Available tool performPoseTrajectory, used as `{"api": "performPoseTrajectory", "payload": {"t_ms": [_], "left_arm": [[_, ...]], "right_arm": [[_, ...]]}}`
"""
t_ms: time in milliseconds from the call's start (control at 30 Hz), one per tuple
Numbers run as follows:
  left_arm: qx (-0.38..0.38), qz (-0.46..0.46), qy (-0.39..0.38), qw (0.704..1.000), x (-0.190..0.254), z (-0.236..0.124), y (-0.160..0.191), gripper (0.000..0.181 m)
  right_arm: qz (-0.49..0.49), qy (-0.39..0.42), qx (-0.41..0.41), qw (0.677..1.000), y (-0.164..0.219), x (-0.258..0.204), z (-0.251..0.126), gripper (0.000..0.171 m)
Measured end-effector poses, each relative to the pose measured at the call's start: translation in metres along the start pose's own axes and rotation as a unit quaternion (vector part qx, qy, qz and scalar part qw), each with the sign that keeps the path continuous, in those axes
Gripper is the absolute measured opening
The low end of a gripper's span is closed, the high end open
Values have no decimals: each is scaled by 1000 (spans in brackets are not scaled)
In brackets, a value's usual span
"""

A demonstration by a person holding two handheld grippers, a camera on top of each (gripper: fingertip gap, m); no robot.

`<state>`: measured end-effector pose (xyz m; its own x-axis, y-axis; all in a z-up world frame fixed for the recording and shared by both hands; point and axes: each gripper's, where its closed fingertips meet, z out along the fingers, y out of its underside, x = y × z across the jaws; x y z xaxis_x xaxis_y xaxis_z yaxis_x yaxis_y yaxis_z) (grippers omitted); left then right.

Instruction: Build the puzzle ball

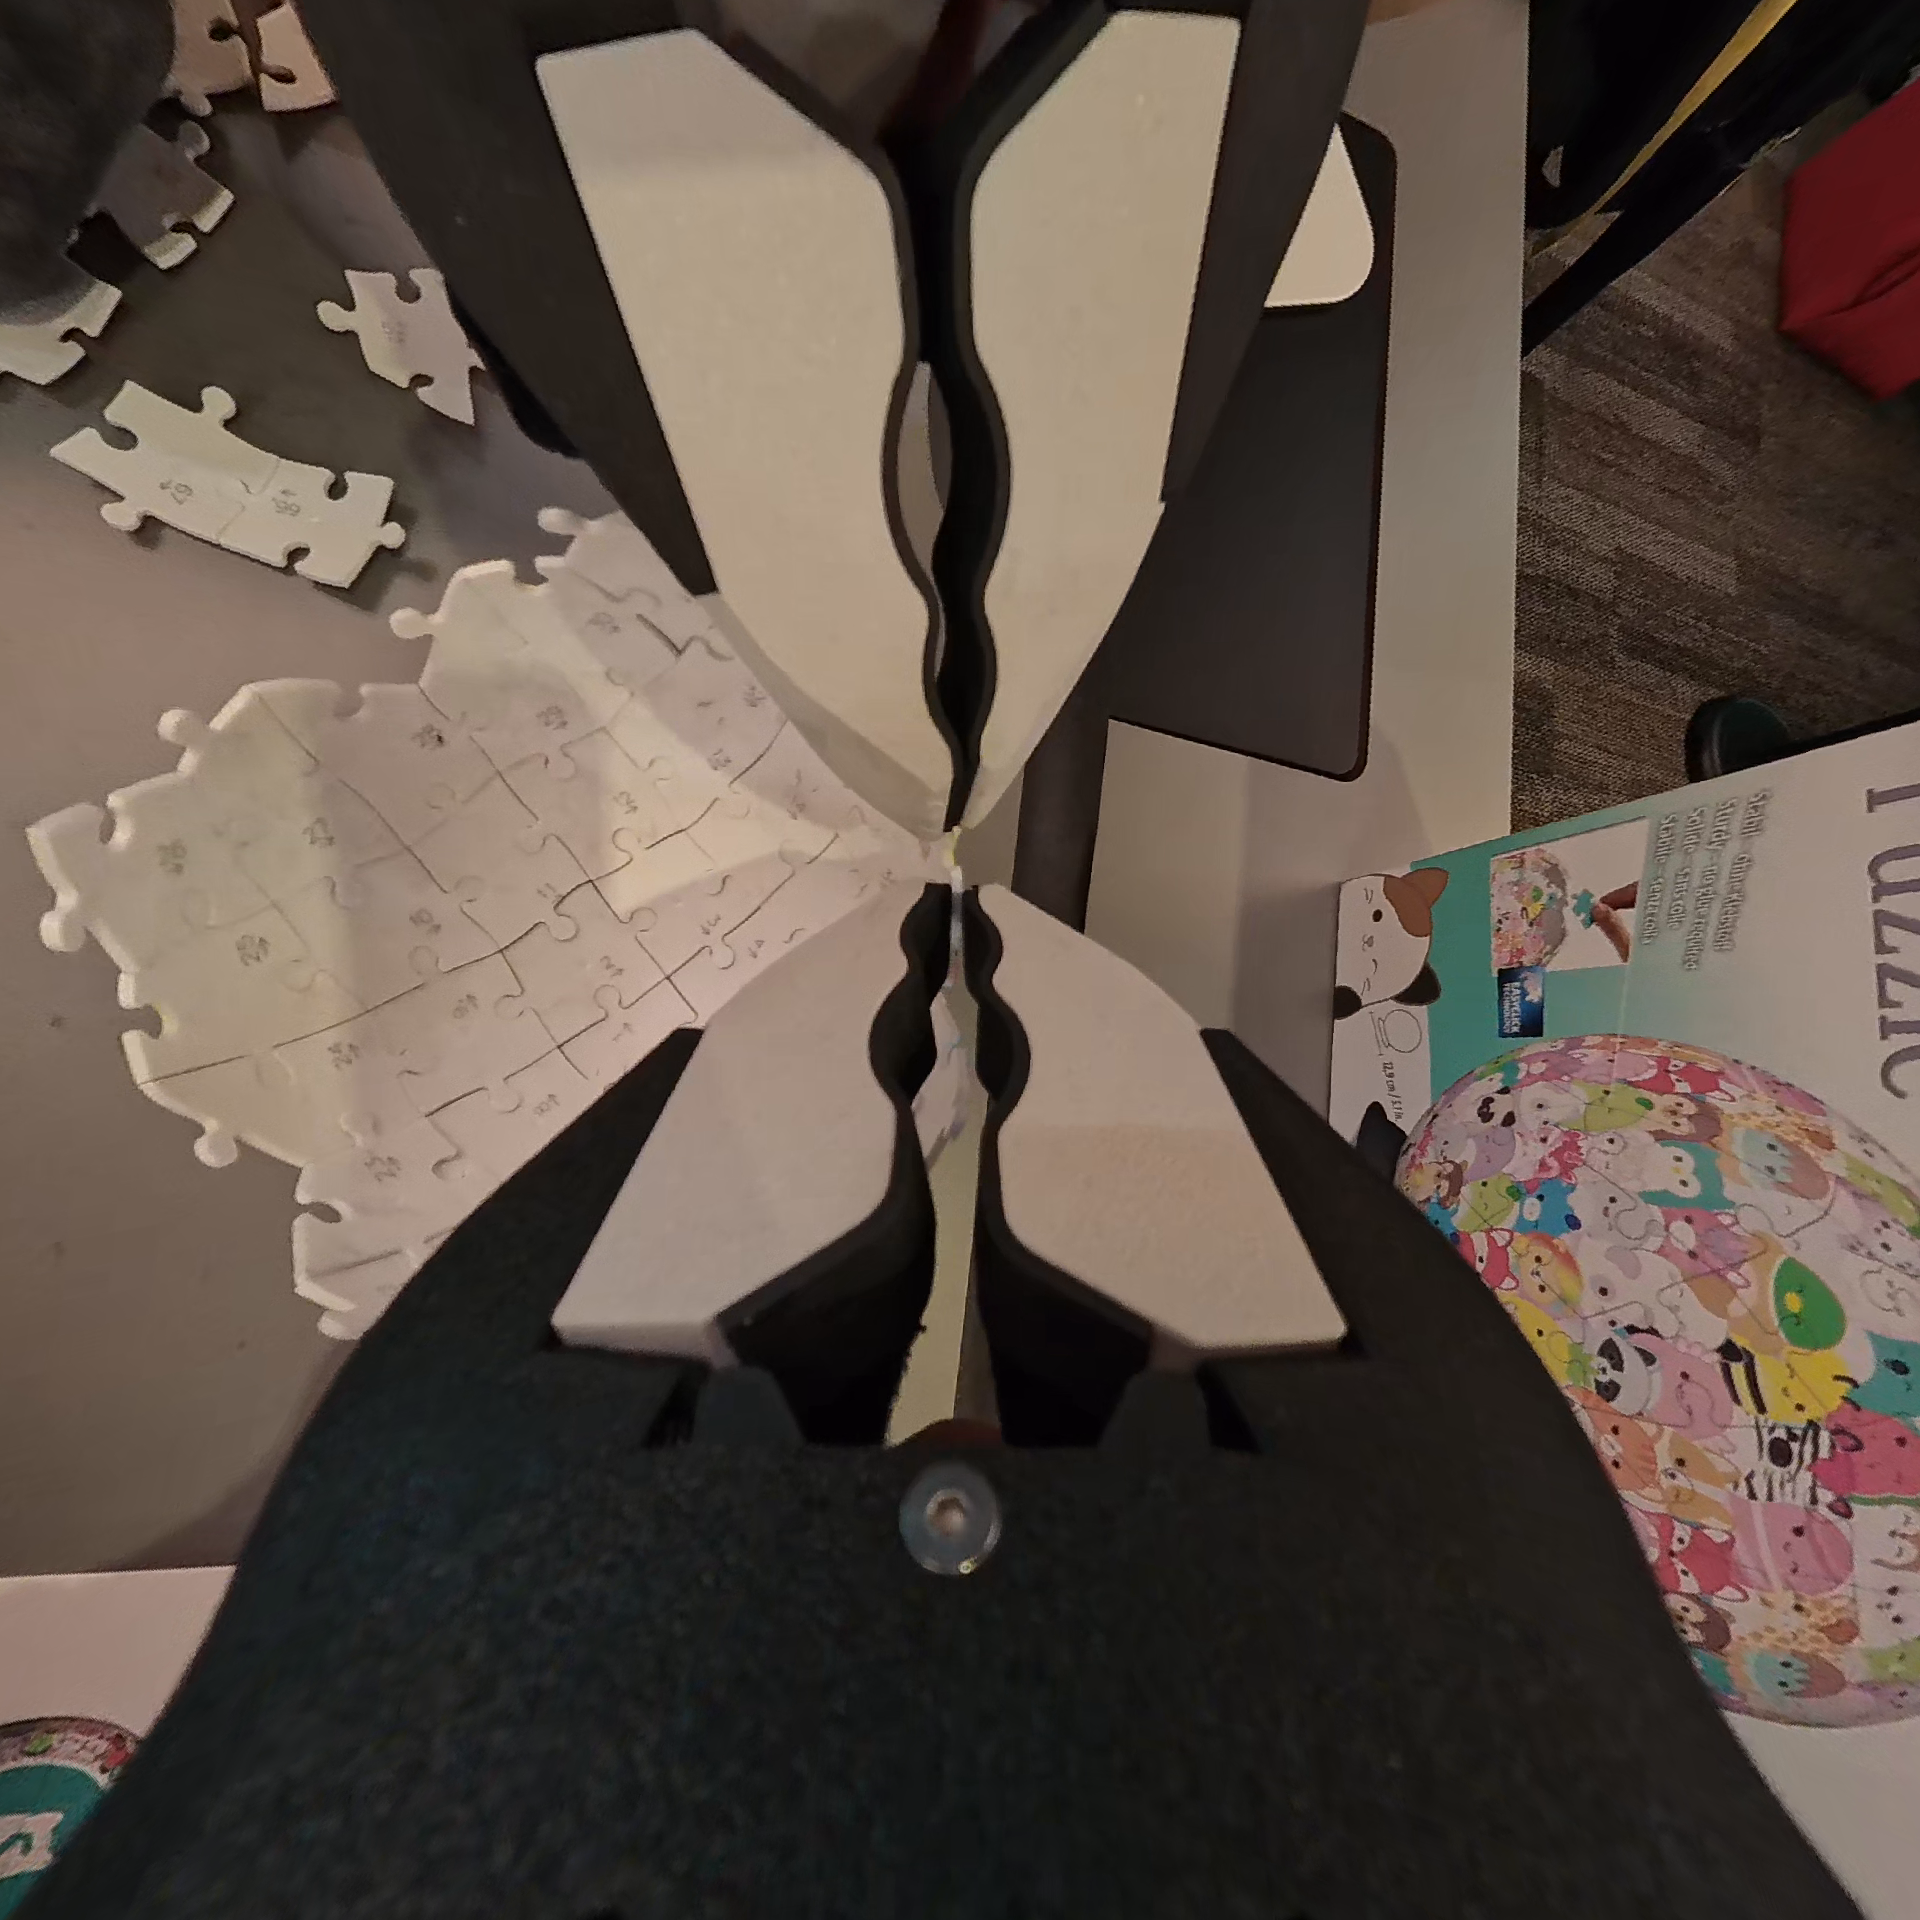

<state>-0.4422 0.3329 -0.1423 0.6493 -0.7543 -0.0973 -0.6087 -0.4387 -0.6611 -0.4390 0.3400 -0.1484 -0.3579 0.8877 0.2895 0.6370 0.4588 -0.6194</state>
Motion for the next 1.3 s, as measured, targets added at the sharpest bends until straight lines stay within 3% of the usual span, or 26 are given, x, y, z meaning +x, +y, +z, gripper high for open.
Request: {"api": "performPoseTrajectory", "payload": {"t_ms": [133,267,867,1000,1300], "left_arm": [[3,-2,6,1000,1,-1,0,0],[4,-13,15,1000,2,0,0,11],[-9,-2,-2,1000,-3,4,4,1],[0,-12,-2,1000,-4,4,1,13],[-5,-22,15,1000,-6,7,4,13]], "right_arm": [[-5,4,0,1000,0,1,0,2],[3,0,1,1000,0,1,0,2],[9,0,-5,1000,3,2,2,3],[20,-4,-10,1000,6,2,2,3],[32,1,-27,999,9,4,3,3]]}}
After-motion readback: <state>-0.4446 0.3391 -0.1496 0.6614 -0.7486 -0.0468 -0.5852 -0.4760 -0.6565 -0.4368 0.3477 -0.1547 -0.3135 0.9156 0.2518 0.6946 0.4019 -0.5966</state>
